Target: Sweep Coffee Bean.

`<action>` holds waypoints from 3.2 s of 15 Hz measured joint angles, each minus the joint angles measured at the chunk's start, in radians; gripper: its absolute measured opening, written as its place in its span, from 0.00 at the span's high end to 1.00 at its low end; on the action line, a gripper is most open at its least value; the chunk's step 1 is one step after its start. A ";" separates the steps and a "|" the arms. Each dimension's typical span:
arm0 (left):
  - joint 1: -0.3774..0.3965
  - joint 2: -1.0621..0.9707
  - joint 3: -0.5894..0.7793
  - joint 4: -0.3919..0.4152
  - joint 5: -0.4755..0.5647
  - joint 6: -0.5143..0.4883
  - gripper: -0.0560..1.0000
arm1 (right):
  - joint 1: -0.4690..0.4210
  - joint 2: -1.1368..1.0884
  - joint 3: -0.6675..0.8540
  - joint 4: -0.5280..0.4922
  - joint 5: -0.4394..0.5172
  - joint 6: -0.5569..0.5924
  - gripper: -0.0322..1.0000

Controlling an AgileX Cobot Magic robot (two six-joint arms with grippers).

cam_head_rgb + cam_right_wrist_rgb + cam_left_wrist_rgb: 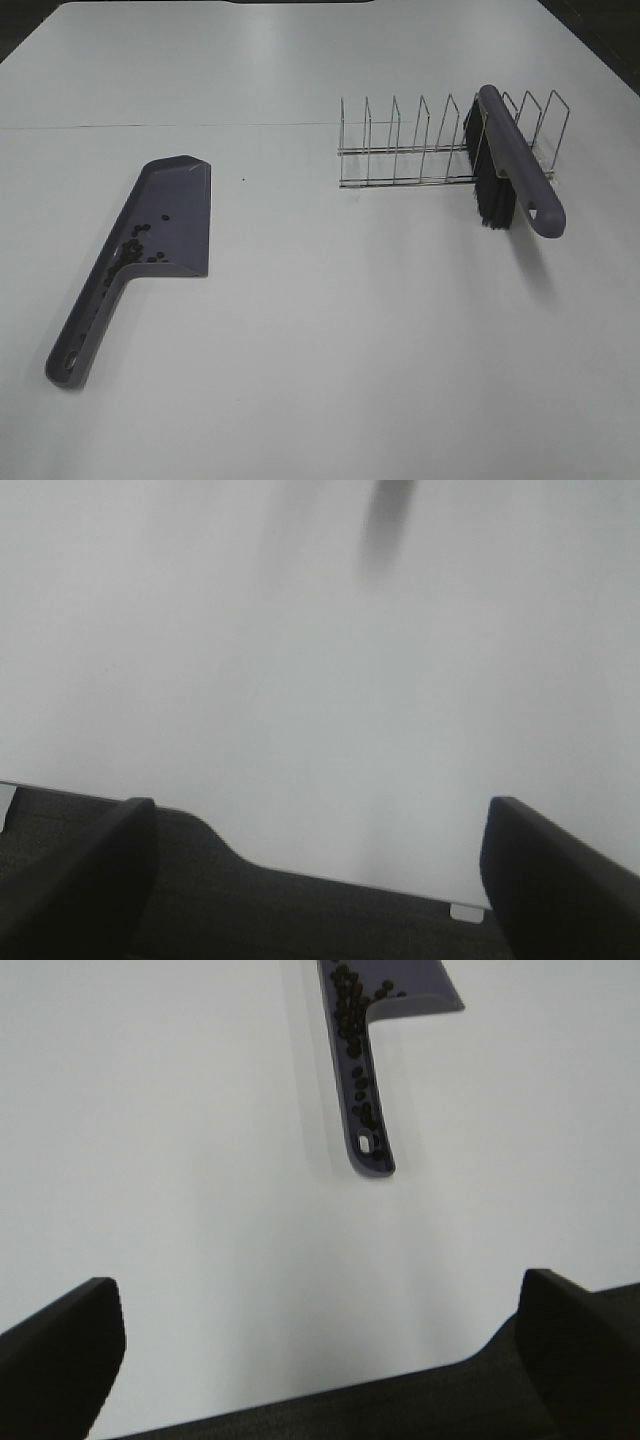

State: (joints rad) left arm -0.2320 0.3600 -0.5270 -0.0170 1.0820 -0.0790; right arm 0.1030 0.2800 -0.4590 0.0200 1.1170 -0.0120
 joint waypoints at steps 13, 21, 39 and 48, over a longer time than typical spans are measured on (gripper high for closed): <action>0.000 -0.363 0.002 0.001 0.001 0.017 0.03 | 0.000 -0.282 0.002 0.000 -0.003 0.000 0.20; 0.000 -0.363 0.002 0.001 0.001 0.017 0.02 | 0.000 -0.283 0.002 0.000 -0.003 0.000 0.20; 0.261 -0.347 0.008 0.001 0.001 0.017 0.02 | 0.000 -0.283 0.002 0.000 -0.003 0.000 0.20; 0.259 -0.347 0.008 0.001 0.001 0.017 0.03 | -0.120 -0.283 0.002 0.002 -0.003 0.000 0.20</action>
State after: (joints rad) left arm 0.0270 0.0130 -0.5190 -0.0160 1.0830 -0.0620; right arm -0.0170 -0.0030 -0.4570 0.0220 1.1140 -0.0120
